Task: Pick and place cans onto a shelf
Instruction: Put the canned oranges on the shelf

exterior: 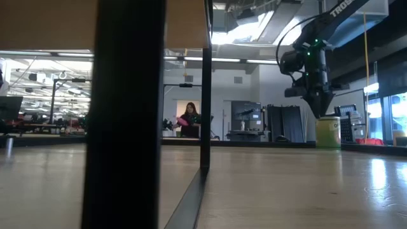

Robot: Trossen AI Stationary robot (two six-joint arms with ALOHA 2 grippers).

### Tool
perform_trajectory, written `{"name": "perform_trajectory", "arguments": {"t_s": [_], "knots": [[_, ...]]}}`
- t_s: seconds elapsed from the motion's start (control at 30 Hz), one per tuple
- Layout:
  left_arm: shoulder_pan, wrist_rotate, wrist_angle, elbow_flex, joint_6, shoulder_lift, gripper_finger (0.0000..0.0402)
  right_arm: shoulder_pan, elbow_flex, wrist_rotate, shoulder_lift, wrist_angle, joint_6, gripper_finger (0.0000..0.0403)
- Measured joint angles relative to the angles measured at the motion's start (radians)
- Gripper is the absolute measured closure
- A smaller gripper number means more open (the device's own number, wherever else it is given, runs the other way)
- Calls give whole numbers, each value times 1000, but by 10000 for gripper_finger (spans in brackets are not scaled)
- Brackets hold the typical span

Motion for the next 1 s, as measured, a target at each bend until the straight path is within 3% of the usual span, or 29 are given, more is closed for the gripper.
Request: {"name": "perform_trajectory", "arguments": {"t_s": [0.27, 0.47, 0.6, 1.0], "knots": [[0, 0, 0, 0, 0, 0, 363, -4, -87, 22, -10, 79, -80, 328], [0, 0, 0, 0, 0, 0, 363, -1, -96, 31, -8, 103, -123, 391], [0, 0, 0, 0, 0, 0, 363, 0, -93, 48, -6, 100, -157, 397], [0, 0, 0, 0, 0, 0, 363, 84, 96, 45, 4, -10, -213, 401]]}}
